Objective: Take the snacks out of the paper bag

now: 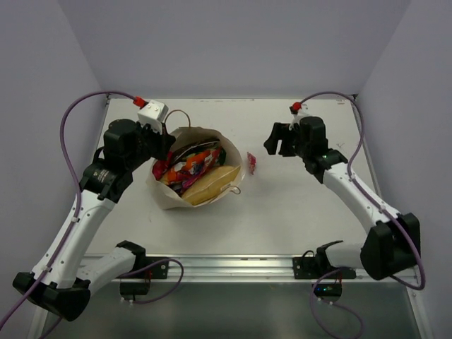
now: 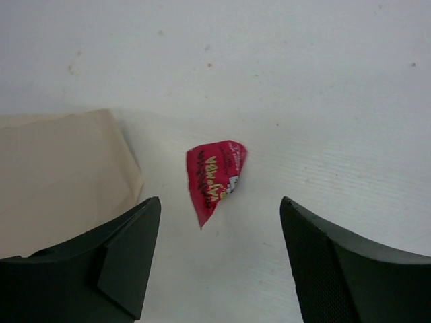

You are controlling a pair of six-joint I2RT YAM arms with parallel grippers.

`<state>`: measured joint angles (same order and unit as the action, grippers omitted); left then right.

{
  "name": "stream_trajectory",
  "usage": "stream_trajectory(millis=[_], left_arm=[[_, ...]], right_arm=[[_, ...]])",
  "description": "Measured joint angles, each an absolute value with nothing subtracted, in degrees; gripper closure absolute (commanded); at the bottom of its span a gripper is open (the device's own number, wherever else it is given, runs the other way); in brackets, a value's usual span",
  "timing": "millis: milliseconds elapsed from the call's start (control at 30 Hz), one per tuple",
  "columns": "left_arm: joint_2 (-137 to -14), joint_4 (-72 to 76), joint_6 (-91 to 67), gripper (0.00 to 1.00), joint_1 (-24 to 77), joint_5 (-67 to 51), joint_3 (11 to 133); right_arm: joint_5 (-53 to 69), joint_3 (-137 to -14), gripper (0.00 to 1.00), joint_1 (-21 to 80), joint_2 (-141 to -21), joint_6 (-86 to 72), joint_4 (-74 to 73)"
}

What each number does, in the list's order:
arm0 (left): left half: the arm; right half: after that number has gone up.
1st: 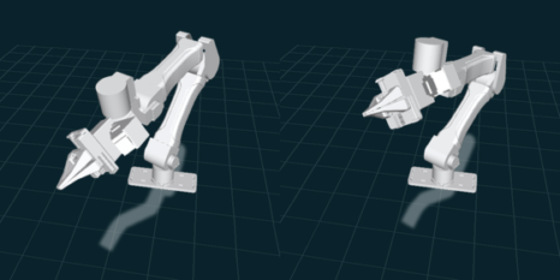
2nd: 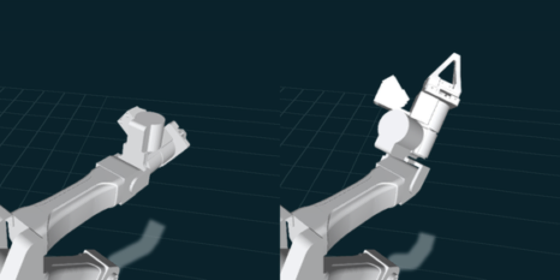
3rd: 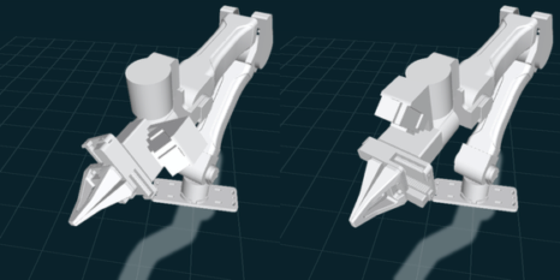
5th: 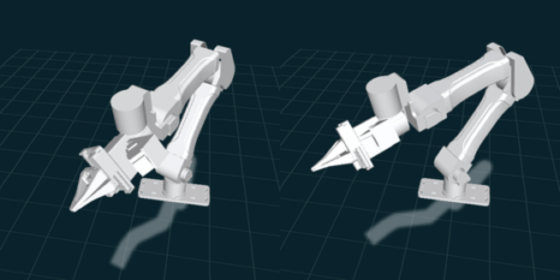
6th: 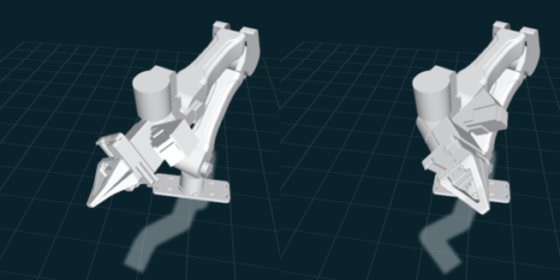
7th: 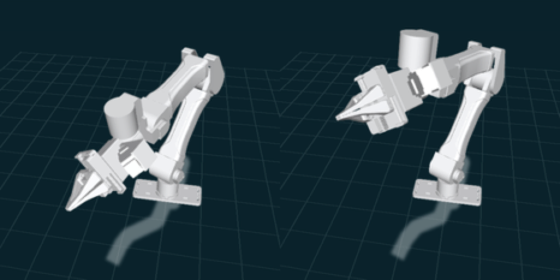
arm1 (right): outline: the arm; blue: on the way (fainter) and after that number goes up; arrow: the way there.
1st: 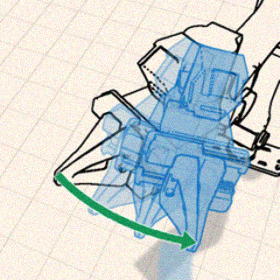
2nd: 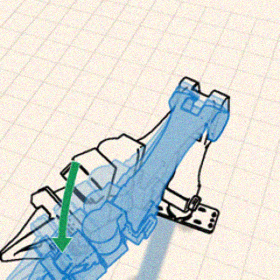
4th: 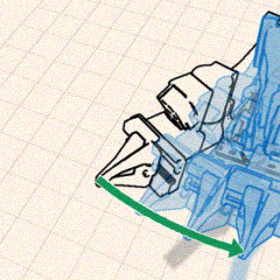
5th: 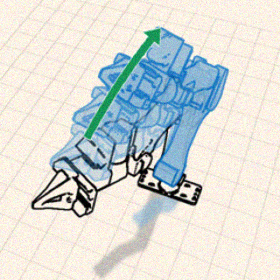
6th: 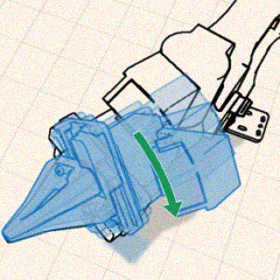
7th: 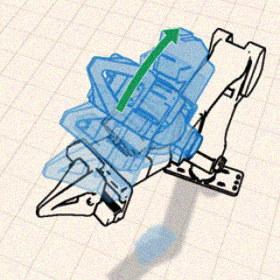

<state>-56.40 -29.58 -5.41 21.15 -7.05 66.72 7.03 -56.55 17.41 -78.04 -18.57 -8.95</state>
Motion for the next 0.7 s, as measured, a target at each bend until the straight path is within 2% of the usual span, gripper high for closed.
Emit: stream_trajectory(millis=[167,333,467,700], left_arm=[[-56.40,-29.58,-5.41,1.00,21.15,-7.01,66.72],[-56.40,-29.61,-5.39,1.00,21.15,-6.98,66.72],[-56.40,-29.61,-5.39,1.00,21.15,-6.74,66.72],[-56.38,-29.61,-5.39,1.00,21.15,-6.55,66.72]], right_arm=[[2.98,-61.76,0.23,28.60,-65.71,-17.87,-15.55],[0.69,-70.30,0.22,41.93,-59.86,-17.96,-19.03],[-1.58,-76.51,0.23,50.65,-61.82,-18.92,-21.82],[-9.06,-83.81,0.26,59.35,-75.88,-24.25,-25.58]])
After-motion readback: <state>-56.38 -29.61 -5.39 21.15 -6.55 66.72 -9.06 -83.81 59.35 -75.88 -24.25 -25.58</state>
